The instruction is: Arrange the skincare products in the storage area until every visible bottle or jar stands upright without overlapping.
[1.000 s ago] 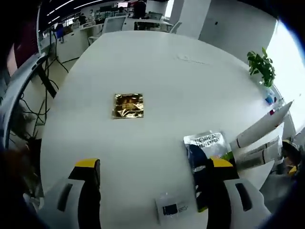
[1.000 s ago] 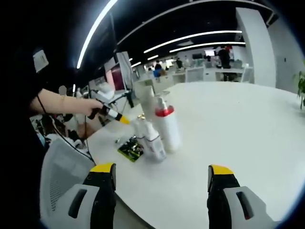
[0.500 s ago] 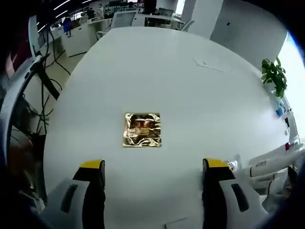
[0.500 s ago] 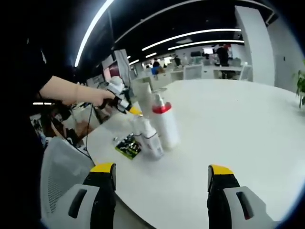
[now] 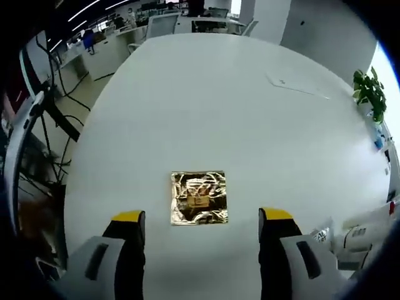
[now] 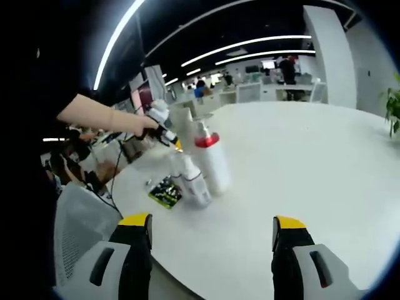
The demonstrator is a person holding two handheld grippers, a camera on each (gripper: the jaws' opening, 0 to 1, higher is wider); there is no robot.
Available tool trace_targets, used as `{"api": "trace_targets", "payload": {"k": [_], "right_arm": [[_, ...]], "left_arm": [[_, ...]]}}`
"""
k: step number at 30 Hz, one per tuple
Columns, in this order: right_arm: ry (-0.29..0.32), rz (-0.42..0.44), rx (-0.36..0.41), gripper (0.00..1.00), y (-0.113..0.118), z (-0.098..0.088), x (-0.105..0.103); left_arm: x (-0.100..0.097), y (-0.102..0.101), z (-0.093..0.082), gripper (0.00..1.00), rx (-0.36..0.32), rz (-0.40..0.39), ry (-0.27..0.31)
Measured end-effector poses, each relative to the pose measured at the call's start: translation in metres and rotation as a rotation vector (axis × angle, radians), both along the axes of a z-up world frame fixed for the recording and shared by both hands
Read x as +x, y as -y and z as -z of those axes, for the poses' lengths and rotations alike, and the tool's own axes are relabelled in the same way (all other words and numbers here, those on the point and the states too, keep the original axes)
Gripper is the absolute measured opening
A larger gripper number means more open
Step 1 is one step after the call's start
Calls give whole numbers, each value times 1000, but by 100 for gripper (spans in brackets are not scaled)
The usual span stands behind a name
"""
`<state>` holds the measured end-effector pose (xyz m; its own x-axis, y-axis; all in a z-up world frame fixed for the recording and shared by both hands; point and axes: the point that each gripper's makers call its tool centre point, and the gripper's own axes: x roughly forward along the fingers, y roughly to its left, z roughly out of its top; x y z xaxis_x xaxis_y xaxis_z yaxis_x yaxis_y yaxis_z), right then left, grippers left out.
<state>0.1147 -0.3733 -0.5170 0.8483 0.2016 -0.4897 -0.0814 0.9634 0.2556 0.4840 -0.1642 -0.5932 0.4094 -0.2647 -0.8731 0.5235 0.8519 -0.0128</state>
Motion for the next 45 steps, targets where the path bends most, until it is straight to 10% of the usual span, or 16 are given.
{"api": "trace_targets", "payload": {"k": [13,45], "right_arm": [[-11,5,1,81,0,1,0],[-20,-18,-26,81,-2,4,0]], "left_arm": [[30,-1,21,54,125,48,3],[23,-3,9,31,68,26,-43]]}}
